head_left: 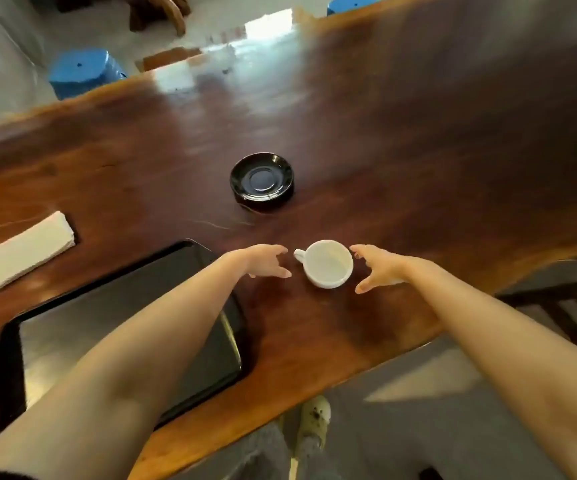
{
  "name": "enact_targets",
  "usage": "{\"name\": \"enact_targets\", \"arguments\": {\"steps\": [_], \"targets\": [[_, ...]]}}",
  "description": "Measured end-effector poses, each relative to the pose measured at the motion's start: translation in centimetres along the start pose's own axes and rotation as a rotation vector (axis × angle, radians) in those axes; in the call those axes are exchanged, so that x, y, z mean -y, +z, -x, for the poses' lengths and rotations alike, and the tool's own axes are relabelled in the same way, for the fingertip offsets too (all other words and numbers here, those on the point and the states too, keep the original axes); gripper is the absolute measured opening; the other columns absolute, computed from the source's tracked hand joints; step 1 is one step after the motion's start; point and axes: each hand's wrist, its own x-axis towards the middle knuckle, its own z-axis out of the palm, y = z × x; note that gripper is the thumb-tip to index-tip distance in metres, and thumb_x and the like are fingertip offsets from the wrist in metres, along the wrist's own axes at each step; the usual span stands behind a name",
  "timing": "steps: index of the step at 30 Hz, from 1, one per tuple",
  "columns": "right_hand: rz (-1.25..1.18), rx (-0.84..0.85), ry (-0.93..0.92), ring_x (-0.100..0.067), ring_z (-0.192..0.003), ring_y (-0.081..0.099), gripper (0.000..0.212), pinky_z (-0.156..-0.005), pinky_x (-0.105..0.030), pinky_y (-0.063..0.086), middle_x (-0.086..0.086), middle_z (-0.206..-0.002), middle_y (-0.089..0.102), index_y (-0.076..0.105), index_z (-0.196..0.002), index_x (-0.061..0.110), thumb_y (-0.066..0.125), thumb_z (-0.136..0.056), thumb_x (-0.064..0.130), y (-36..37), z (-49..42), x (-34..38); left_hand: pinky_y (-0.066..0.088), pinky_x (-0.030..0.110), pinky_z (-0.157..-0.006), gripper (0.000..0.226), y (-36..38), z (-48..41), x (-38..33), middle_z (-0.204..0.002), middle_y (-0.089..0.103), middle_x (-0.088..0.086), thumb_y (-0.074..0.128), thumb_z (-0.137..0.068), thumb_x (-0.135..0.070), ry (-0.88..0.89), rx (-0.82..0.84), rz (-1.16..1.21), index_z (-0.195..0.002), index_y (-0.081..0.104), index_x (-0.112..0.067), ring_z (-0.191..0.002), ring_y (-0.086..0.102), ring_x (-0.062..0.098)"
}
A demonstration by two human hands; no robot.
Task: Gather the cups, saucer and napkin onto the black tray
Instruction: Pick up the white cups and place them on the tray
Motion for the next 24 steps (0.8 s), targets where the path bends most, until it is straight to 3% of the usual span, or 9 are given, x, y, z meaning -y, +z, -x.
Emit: {"name": "enact_targets", "arguments": {"steps": [5, 9, 13, 17, 21, 24], "targets": [[-0.133, -0.04, -0.038, -0.024, -0.135, 0.031, 0.1, -0.111, -0.05, 0.032, -0.002, -0.15, 0.028, 0.021, -0.144, 0.027, 0.083, -0.065, 0.03, 1.7, -2.0, -0.4, 0.05, 0.034, -0.089, 0.085, 0.6, -1.6, -0.1, -0.131, 0.055, 0.008, 0.072, -0.08, -0.025, 0.056, -0.106, 0.126, -0.146, 0.02, -0.018, -0.111, 0.057, 0.025], [-0.315, -0.069, -0.207, -0.013, -0.126, 0.034, 0.086, -0.112, -0.047, 0.03, 0.009, -0.135, 0.036, 0.035, -0.133, 0.03, 0.084, -0.063, 0.023, 2.4, -3.1, -0.4, 0.05, 0.036, -0.095, 0.084, 1.1, -2.7, -0.6, -0.133, 0.051, 0.007, 0.076, -0.074, -0.013, 0.16, -0.114, 0.274, -0.143, 0.029, -0.023, -0.105, 0.061, 0.022], [-0.444, -0.032, -0.214, -0.012, -0.125, 0.034, 0.088, -0.11, -0.041, 0.033, 0.008, -0.137, 0.032, 0.032, -0.133, 0.033, 0.084, -0.063, 0.02, 2.8, -3.8, -0.4, 0.042, 0.043, -0.105, 0.073, 1.7, -3.3, -0.9, -0.133, 0.049, 0.004, 0.076, -0.073, -0.008, 0.176, -0.079, 0.372, -0.135, 0.04, -0.024, -0.119, 0.05, 0.022], [-0.532, -0.027, -0.179, -0.009, -0.121, 0.032, 0.086, -0.103, -0.031, 0.034, 0.015, -0.129, 0.029, 0.029, -0.125, 0.043, 0.084, -0.064, 0.02, 3.0, -4.1, -0.6, 0.043, 0.043, -0.104, 0.071, 2.0, -3.6, -1.0, -0.133, 0.046, 0.004, 0.074, -0.074, -0.003, 0.157, -0.05, 0.484, -0.132, 0.04, -0.024, -0.12, 0.048, 0.023], [-0.612, -0.062, -0.142, -0.008, -0.108, 0.042, 0.081, -0.089, -0.022, 0.038, 0.016, -0.126, 0.032, 0.027, -0.123, 0.045, 0.081, -0.069, 0.02, 3.2, -3.8, -0.7, 0.043, 0.045, -0.104, 0.069, 2.1, -3.6, -1.4, -0.131, 0.046, 0.005, 0.073, -0.073, 0.0, 0.141, -0.056, 0.594, -0.131, 0.042, -0.023, -0.119, 0.048, 0.024], [-0.675, -0.07, -0.138, -0.009, -0.11, 0.041, 0.082, -0.09, -0.023, 0.038, 0.017, -0.125, 0.034, 0.026, -0.125, 0.045, 0.08, -0.07, 0.019, 3.0, -3.4, -0.5, 0.044, 0.044, -0.104, 0.067, 2.1, -3.3, -1.5, -0.129, 0.047, 0.005, 0.074, -0.073, 0.0, 0.145, -0.07, 0.676, -0.128, 0.044, -0.022, -0.118, 0.049, 0.024]]}}
